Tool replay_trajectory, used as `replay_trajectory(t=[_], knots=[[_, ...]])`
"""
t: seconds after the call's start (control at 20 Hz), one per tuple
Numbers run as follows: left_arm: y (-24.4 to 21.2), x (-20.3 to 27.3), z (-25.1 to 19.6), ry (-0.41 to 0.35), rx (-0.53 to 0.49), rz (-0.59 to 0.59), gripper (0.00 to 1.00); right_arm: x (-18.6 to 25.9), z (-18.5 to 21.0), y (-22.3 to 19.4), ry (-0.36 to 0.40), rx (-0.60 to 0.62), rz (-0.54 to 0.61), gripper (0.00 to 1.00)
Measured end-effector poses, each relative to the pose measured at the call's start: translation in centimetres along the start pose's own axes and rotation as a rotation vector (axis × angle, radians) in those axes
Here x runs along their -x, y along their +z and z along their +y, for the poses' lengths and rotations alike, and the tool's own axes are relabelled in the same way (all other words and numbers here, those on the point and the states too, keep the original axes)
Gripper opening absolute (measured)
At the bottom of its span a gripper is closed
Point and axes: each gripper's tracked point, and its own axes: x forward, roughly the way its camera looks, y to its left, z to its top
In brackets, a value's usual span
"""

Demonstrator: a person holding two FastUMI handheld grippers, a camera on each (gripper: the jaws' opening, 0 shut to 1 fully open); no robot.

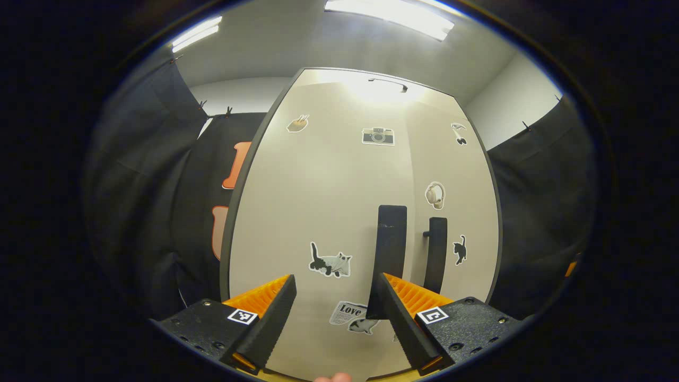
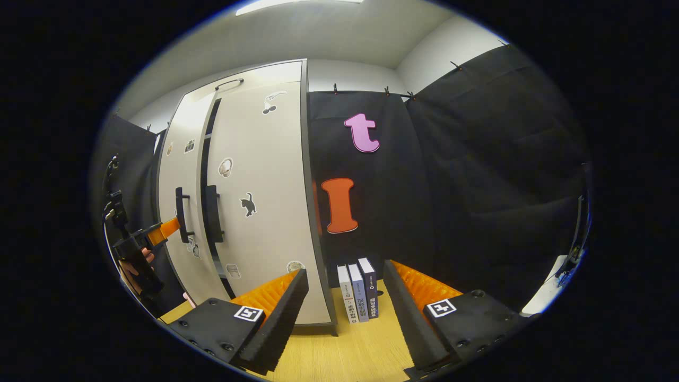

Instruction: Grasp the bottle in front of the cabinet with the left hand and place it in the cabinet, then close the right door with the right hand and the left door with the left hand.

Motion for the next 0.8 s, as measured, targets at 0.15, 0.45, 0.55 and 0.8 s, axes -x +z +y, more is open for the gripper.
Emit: replay_trajectory(t=[0.15, 0.45, 0.55, 0.8], knots=[[-0.6, -1.1, -0.3, -0.004, 0.012, -0.001, 0.94, -0.2, 0.0, 0.4, -0.002, 0.005, -0.015, 0.96], [-0.7, -1.9, -0.4, -0.015, 0.005, 0.007, 0.94, -0.7, 1.6, 0.5, 0.03, 0.031, -0.012, 0.96], [-0.2, -0.9, -0.6, -0.023, 0.023, 0.008, 0.94, -0.9, 2.5, 0.5, 0.051, 0.034, -0.015, 0.96], [1.7, 4.2, -0.5, -0.012, 0.021, 0.03, 0.94, -0.6, 4.4, 0.3, 0.109, 0.036, -0.022, 0.89]])
